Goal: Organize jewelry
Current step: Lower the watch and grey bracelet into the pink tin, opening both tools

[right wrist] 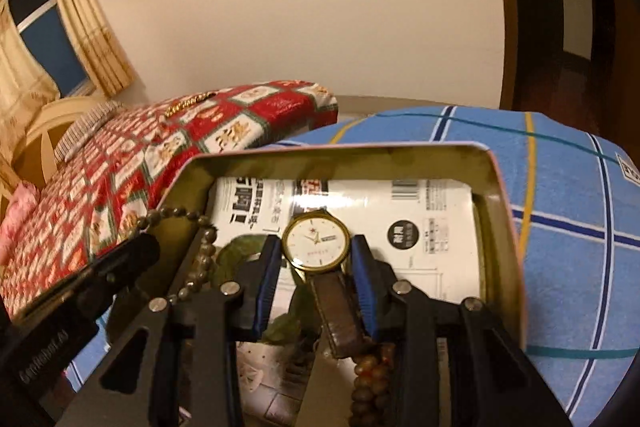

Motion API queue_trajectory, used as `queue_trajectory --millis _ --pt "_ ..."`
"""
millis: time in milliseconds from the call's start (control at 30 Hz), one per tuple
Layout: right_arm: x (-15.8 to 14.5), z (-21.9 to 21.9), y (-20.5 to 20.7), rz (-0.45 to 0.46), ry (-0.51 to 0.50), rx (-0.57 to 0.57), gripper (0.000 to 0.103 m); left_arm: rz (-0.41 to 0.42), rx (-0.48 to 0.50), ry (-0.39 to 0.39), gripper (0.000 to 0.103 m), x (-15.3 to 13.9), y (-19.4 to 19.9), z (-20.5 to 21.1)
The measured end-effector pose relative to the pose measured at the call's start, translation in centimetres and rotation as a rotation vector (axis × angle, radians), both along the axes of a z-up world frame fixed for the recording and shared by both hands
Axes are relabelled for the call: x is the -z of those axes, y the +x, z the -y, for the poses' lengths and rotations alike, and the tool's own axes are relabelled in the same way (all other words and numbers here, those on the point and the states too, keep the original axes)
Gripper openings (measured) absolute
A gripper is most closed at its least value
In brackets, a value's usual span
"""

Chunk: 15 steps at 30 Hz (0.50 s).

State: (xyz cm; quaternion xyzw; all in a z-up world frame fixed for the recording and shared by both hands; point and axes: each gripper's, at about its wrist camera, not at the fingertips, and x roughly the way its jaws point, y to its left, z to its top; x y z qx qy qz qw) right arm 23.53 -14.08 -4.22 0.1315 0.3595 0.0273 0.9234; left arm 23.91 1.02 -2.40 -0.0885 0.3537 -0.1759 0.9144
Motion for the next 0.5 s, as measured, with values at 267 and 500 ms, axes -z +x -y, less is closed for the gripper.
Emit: queue_trajectory --millis 267,500 --pt "-2.1 1.4 -2.0 0.129 0.08 0.026 0.056 0.073 0.039 0.175 0.027 -0.2 -0.7 2.3" --pt "-4.9 5.1 -7.3 0.233 0.043 0.195 0.057 0.161 0.021 0.17 0.067 -2.8 -3.3 1.3"
